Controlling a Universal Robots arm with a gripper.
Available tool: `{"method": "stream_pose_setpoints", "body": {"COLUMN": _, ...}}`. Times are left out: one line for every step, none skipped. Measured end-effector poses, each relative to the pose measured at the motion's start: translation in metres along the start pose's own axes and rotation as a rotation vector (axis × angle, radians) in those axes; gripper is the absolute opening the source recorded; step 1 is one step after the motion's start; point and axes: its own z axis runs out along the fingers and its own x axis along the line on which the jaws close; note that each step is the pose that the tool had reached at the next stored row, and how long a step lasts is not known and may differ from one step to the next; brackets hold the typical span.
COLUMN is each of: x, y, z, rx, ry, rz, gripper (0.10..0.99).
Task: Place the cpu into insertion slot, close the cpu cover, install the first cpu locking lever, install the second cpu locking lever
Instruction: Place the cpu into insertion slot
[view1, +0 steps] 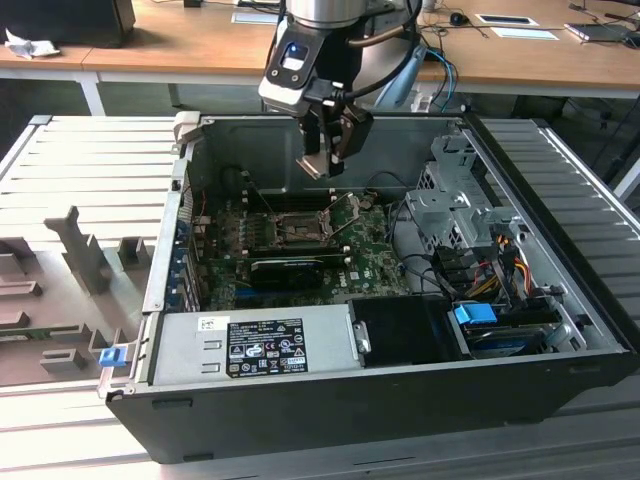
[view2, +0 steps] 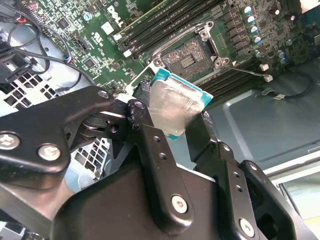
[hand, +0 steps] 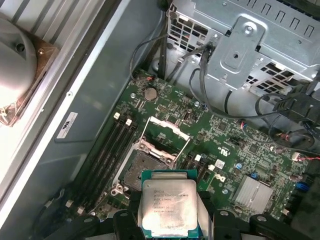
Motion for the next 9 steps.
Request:
{"method": "stream_pose_setpoints", "body": {"x": 0.0000, "y": 0.0000, "z": 0.0001, "rx": 0.000, "ry": -0.0003, "rz": 0.004, "gripper": 0.525}}
{"method": "stream_pose_setpoints", "body": {"x": 0.0000, "y": 0.0000, "z": 0.0004, "rx": 0.000, "ry": -0.0010, "rz": 0.011, "gripper": 0.525}}
{"method": "stream_pose_setpoints", "body": {"x": 0.0000, "y": -0.0001, "z": 0.0006, "rx": 0.000, "ry": -0.0013, "rz": 0.015, "gripper": 0.525}}
{"method": "stream_pose_setpoints", "body": {"x": 0.0000, "y": -0.0001, "z": 0.0007, "rx": 0.000, "ry": -0.0016, "rz": 0.019, "gripper": 0.525}}
{"method": "stream_pose_setpoints", "body": {"x": 0.0000, "y": -0.0001, "z": 0.0009, "rx": 0.000, "ry": -0.0020, "rz": 0.024, "gripper": 0.525}}
{"method": "stream_pose_setpoints", "body": {"x": 0.0000, "y": -0.0001, "z": 0.0010, "rx": 0.000, "ry": -0.0023, "rz": 0.027, "gripper": 0.525}}
{"method": "stream_pose_setpoints", "body": {"x": 0.0000, "y": -0.0001, "z": 0.0013, "rx": -0.001, "ry": -0.0028, "rz": 0.033, "gripper": 0.525}}
{"method": "stream_pose_setpoints", "body": {"x": 0.0000, "y": -0.0001, "z": 0.0015, "rx": -0.001, "ry": -0.0032, "rz": 0.038, "gripper": 0.525}}
{"method": "stream_pose_setpoints", "body": {"x": 0.0000, "y": -0.0001, "z": 0.0016, "rx": -0.001, "ry": -0.0035, "rz": 0.041, "gripper": 0.525}}
